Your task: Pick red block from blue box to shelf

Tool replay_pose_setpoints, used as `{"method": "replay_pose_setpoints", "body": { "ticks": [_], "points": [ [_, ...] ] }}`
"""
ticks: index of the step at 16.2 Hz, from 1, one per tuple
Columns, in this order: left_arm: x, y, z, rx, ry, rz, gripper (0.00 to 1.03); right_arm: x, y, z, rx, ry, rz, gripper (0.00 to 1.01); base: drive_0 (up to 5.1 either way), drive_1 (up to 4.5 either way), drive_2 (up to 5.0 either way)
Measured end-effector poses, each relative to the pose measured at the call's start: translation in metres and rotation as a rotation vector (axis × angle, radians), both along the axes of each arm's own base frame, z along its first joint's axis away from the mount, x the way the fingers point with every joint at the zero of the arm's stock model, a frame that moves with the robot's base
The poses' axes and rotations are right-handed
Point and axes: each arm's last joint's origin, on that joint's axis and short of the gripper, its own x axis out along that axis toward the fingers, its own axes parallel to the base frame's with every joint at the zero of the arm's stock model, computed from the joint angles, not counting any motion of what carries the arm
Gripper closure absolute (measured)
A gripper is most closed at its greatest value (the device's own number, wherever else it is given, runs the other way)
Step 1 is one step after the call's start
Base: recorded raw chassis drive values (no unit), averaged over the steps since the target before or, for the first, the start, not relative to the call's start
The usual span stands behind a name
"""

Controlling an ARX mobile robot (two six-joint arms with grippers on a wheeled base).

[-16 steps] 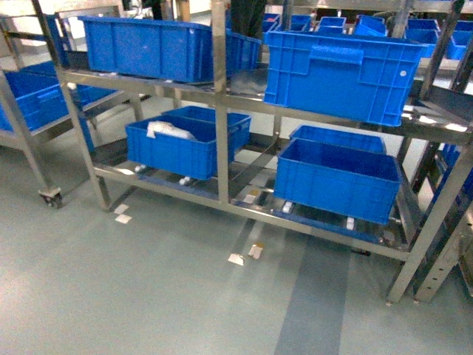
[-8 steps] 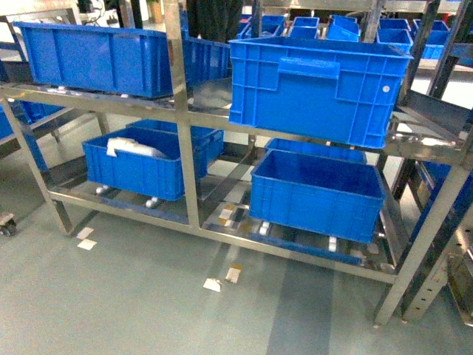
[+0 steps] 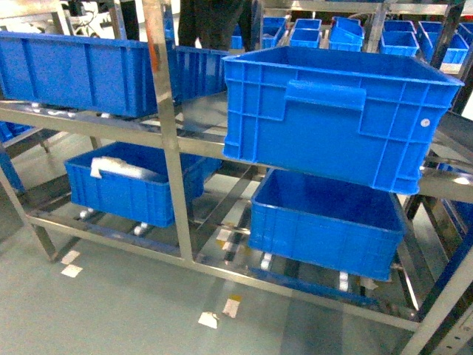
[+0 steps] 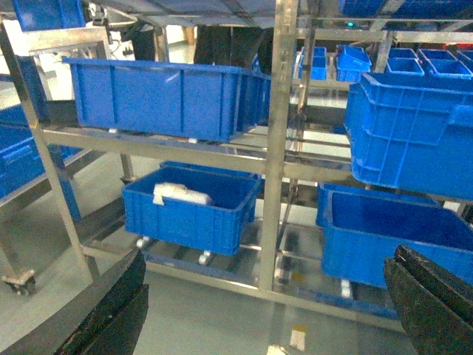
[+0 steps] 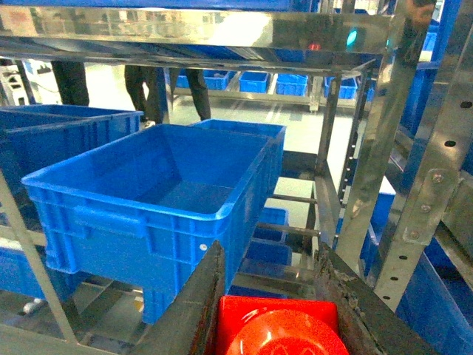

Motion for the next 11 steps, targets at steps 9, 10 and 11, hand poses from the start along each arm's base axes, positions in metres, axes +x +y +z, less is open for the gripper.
{"method": "replay_pose_setpoints", "body": {
  "ticks": [9,10,11],
  "points": [
    [0.0000,0.0000,0.0002,0.000,-0.002,0.000,0.05,0.0001,0.0000,-0.0002,0.000,0.002,0.000,0.72,-0.1,1.77,-2.1],
    [0.0000,0.0000,0.0002,0.000,-0.002,0.000,0.05,0.0000,0.0000,-0.0001,0.000,0.001,0.000,0.72,-0.6,-0.61,-0.6],
    [0.0000,0.0000,0.0002,0.000,-0.002,0.001,0.05,0.0001,0.0000,-0.0002,0.000,0.002,0.000,0.72,-1.6,-1.55,-1.6]
  ]
}}
